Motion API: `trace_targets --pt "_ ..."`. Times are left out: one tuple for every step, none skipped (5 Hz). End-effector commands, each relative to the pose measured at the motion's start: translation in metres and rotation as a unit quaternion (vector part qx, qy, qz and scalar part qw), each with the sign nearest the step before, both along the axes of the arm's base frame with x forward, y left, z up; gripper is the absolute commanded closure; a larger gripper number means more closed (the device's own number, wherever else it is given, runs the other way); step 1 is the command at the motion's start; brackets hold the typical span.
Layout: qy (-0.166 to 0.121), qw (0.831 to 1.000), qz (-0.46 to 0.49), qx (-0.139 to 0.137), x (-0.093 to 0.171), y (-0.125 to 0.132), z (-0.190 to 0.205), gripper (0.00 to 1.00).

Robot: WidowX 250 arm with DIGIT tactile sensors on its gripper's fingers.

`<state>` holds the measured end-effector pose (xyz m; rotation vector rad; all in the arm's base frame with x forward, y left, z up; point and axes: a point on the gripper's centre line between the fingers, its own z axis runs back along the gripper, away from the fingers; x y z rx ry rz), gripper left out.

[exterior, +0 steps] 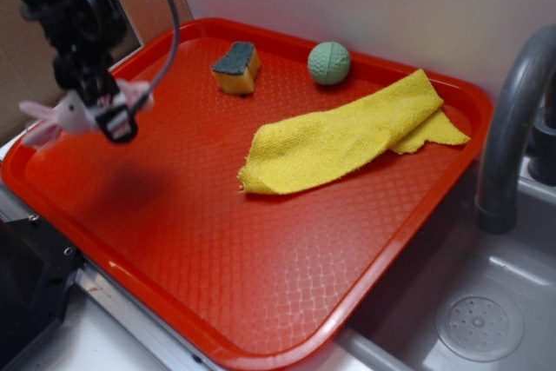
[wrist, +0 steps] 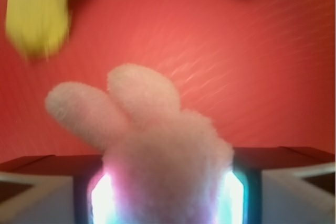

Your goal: Grab the pink bunny.

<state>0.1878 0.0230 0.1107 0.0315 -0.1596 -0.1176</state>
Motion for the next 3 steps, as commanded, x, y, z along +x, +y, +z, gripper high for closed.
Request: trace_targets --pt "-0.100 0.982 0.149 0.060 0.024 -0.012 0.111 1.00" --pt "-0.103 0.980 0.169 0.036 0.026 -0.016 0.153 1.00" --pt "-0.088 0.980 0.173 0.035 0.026 -0.015 0.143 1.00"
